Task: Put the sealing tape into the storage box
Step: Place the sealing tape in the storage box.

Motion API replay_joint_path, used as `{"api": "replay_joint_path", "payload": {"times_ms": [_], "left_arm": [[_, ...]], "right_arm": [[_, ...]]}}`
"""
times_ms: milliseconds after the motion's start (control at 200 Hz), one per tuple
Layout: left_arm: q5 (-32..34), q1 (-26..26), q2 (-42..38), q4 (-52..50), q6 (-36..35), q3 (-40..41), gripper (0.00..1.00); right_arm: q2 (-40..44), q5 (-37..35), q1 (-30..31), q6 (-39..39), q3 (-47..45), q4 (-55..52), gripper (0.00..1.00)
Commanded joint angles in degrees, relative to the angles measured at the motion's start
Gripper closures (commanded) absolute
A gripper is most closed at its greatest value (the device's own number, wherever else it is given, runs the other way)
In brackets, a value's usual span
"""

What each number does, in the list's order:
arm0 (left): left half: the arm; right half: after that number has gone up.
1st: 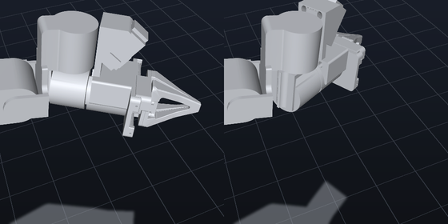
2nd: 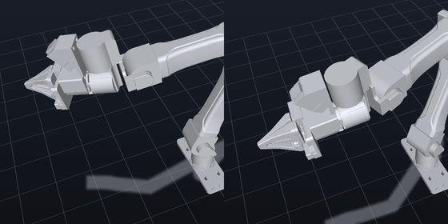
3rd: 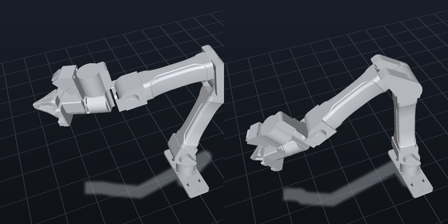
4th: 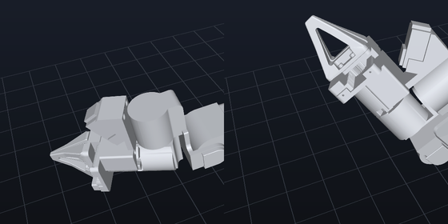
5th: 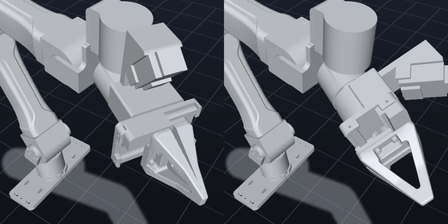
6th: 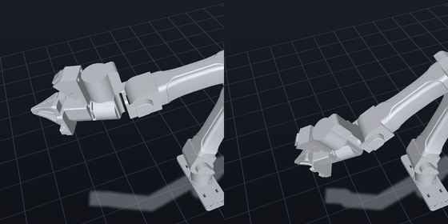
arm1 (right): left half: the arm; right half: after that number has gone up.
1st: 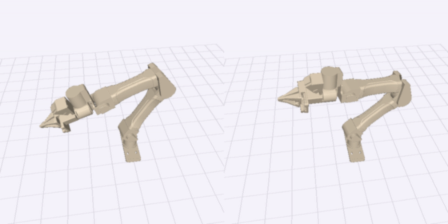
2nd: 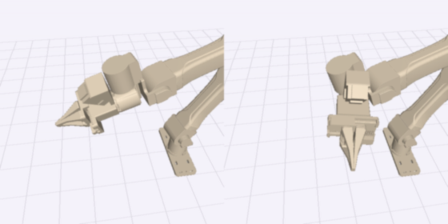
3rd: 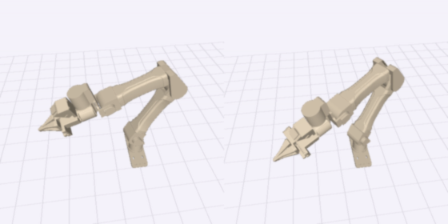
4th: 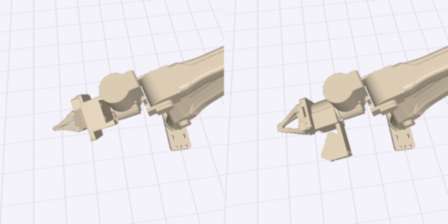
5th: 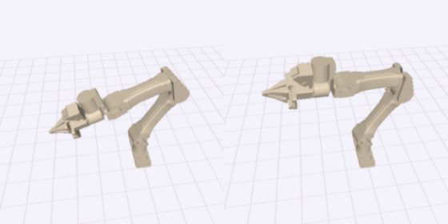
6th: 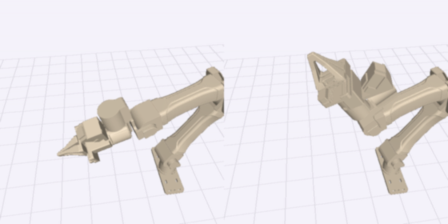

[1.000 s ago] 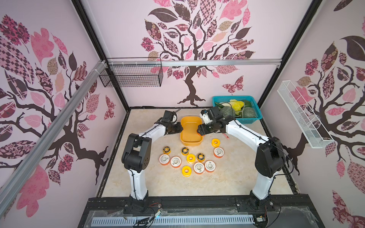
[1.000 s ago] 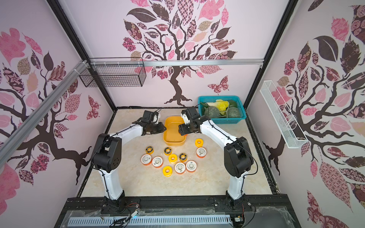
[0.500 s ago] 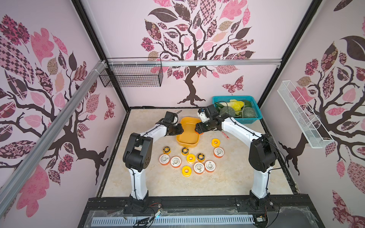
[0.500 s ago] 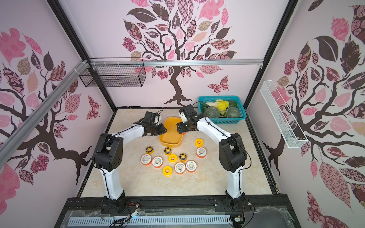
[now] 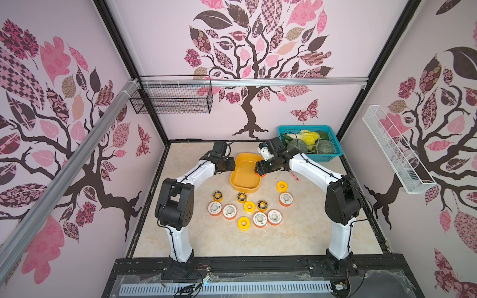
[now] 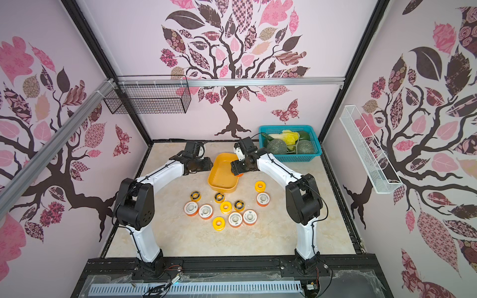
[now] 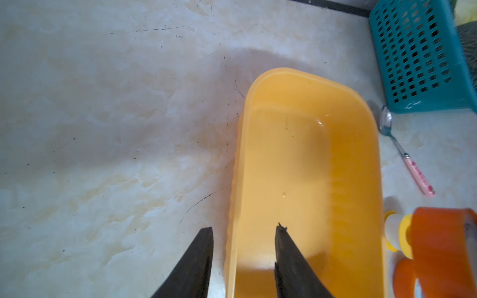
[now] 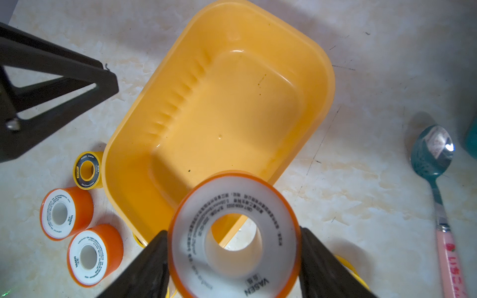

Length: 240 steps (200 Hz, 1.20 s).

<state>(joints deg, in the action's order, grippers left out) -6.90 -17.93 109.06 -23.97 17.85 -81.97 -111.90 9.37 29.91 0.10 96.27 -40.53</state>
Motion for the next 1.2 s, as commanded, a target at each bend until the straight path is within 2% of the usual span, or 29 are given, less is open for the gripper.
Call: {"api": "replay_joint_path", "payload": {"times_ms": [0, 75, 150, 285, 400, 585, 910, 1196], "left_arm": [[-0.4, -0.1, 3.2, -3.1, -3.7, -1.9, 0.56], [-1.9, -0.1, 4.0, -2.8, -3.5, -1.9, 0.59], [-2.6, -0.2, 3.9, -1.8, -3.1, -1.1, 0.68], [-2.7, -0.1, 4.6, -1.9, -2.7, -0.7, 0.7], [-2.8, -0.2, 4.4, -1.9, -1.7, -0.1, 0.77], [-4.1, -0.3, 3.5, -1.7, 0.9, 1.3, 0.93], [-6.2, -0.8, 2.9, -2.5, 4.8, 1.9, 0.94], [-5.7, -2.2, 1.7, -4.2, 8.6, 2.1, 0.94]], "right_arm": [[0.1, 0.6, -0.1, 0.3, 0.9, -0.2, 0.27], [0.1, 0.8, 0.0, 0.3, 1.1, -0.2, 0.27], [-0.1, 1.0, -0.1, 0.2, 1.2, -0.1, 0.26], [-0.3, 1.3, -0.1, 0.1, 1.7, -0.4, 0.26], [-0.3, 1.6, -0.1, 0.0, 2.0, -0.4, 0.26], [-1.1, 2.2, 0.0, 0.3, 2.7, -0.9, 0.26], [-3.6, 3.1, 1.7, 2.9, 5.4, -3.3, 0.26], [-8.0, -0.3, 3.0, 4.0, 10.0, -5.9, 0.26]]}}
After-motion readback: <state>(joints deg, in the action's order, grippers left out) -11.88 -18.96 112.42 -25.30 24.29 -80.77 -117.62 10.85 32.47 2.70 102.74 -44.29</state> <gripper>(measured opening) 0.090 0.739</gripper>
